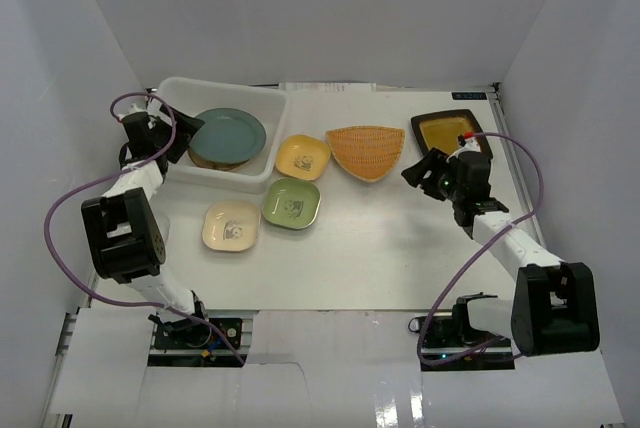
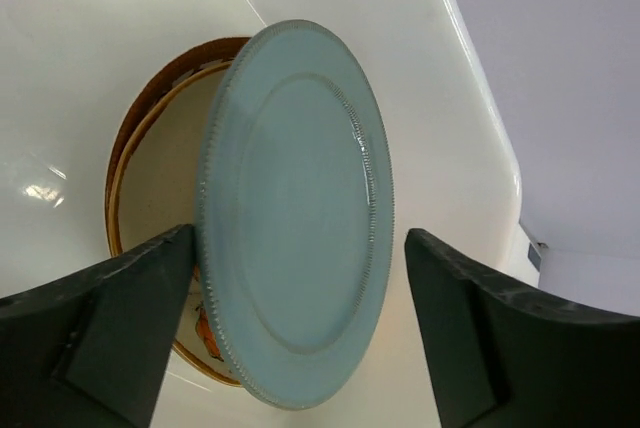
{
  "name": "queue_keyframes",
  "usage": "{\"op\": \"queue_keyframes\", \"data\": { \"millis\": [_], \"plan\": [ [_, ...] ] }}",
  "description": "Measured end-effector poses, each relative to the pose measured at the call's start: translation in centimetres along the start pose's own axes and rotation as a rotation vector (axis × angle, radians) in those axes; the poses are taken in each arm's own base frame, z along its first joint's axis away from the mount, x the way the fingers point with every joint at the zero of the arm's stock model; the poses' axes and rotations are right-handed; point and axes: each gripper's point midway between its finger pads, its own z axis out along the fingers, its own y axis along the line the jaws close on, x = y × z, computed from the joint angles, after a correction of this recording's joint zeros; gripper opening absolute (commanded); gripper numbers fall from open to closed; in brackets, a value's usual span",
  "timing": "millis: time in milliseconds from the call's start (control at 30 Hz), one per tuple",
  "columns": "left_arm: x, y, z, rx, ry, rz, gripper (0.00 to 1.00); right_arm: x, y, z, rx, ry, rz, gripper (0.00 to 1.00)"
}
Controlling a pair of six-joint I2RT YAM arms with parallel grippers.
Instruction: Place the plates into the plastic bin on the countertop
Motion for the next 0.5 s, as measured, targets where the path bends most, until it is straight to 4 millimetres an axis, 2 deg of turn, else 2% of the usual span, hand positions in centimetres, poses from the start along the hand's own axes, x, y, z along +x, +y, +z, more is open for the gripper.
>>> {"op": "queue_keyframes", "data": {
  "millis": [33, 167, 333, 400, 500],
  "plan": [
    [0.1, 0.2, -0.1, -0.011, 0.003, 0.01, 0.98, -0.3, -0.7, 0.3, 0.021, -0.008, 0.017, 0.72],
    [0.1, 1.2, -0.3, -0.084, 0.008, 0.047, 0.98, -2.4, -3.8, 0.9, 0.106, -0.08, 0.109, 0.72],
    [-1.1, 1.6, -0.4, -0.19, -0.035, 0.138, 0.98, -5.6, -9.6, 0.8, 0.212, -0.2, 0.269, 0.72],
    [-1.6, 1.5, -0.4, -0.232, -0.061, 0.189, 0.98, -6.0, -11.9, 0.7, 0.256, -0.228, 0.329, 0.72],
    [-1.8, 1.2, -0.4, -0.274, -0.085, 0.249, 0.98, -5.8, -14.1, 1.1, 0.298, -0.239, 0.395, 0.72]
  ]
}}
